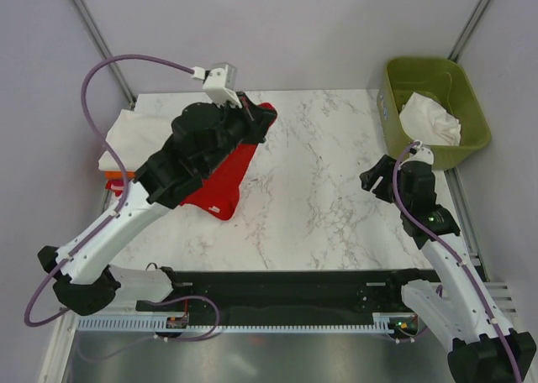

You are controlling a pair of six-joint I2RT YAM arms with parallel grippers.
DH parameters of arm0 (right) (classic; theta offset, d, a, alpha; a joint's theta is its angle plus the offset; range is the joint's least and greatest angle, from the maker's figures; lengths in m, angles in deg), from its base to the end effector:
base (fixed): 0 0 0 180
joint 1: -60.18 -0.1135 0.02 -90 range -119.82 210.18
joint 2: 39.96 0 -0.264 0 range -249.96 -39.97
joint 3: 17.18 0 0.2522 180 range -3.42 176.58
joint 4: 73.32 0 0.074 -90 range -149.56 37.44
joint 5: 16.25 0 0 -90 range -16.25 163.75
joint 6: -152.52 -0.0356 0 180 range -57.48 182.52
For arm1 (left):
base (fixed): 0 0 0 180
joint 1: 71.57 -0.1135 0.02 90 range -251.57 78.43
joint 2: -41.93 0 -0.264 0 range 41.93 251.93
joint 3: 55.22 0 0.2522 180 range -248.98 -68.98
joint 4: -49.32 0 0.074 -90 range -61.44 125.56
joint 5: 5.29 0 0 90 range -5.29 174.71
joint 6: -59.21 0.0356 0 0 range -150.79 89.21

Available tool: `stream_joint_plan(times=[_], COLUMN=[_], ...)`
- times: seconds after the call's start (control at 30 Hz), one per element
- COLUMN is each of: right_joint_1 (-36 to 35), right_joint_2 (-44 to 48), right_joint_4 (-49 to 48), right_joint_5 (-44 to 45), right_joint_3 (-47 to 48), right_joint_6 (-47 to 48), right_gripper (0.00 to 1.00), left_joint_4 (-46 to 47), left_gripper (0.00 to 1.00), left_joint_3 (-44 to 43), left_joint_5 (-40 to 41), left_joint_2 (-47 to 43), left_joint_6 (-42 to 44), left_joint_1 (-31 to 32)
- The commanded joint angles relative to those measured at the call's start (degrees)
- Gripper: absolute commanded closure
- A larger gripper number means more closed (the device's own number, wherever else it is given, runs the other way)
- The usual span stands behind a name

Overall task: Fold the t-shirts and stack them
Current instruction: Flatten the tshirt out

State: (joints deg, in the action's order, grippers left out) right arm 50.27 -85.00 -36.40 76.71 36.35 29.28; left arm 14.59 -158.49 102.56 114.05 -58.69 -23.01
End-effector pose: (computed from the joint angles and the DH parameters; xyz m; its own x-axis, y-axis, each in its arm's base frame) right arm 0.1769 0.0290 0.2854 -0.4619 0.4750 -0.7490 0.1507 0.8743 0.4615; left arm 0.1819 -0.1895 0.4885 -0.2757 -0.3607 -0.8910 0.4323 0.7813 -0.4501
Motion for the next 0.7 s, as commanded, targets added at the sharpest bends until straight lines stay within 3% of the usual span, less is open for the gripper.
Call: stream_joint_plan(times=[0.0, 0.03, 0.07, 0.17, 0.27, 0.37, 0.53, 0.67], right_joint_1=[-0.1, 0.0, -0.1, -0.1, -0.2, -0.2, -1.2, -9.1], right_joint_2=[1.0, 1.1, 1.2, 1.4, 0.5, -1.4, -6.3, -13.3], right_joint_4=[-1.2, -1.1, -1.1, -1.1, -1.4, -2.0, -8.9, -11.6], right_joint_5=[-0.6, -0.5, -0.4, -1.1, -4.5, -7.1, -20.5, -18.7], right_joint_3=[0.9, 0.9, 0.9, 0.9, 1.3, 1.1, -1.2, 1.0], right_joint_6=[-0.5, -0.5, -0.5, -0.3, 1.2, 2.5, 3.3, 4.0], right_gripper=[0.28, 0.28, 0.27, 0.24, 0.2, 0.2, 0.31, 0.36], left_joint_4=[-1.5, -1.4, -0.1, -0.2, -0.6, -1.8, -5.6, -8.0], left_gripper=[0.91, 0.91, 0.63, 0.22, 0.1, 0.07, 0.07, 0.09], left_joint_3=[4.0, 5.5, 6.7, 10.8, 15.9, 20.2, 28.8, 39.1], left_joint_5=[-6.7, -8.3, -9.5, -5.3, -0.4, 2.2, 2.5, 3.5], left_joint_2=[7.1, 8.2, 9.3, 10.9, 7.1, 0.6, -9.3, -16.5], left_joint_6=[-0.2, -0.4, -0.6, -1.3, -2.9, -3.6, -5.7, -8.9], left_joint_1=[6.9, 7.9, 8.8, 12.3, 12.4, 11.2, 7.8, 5.9])
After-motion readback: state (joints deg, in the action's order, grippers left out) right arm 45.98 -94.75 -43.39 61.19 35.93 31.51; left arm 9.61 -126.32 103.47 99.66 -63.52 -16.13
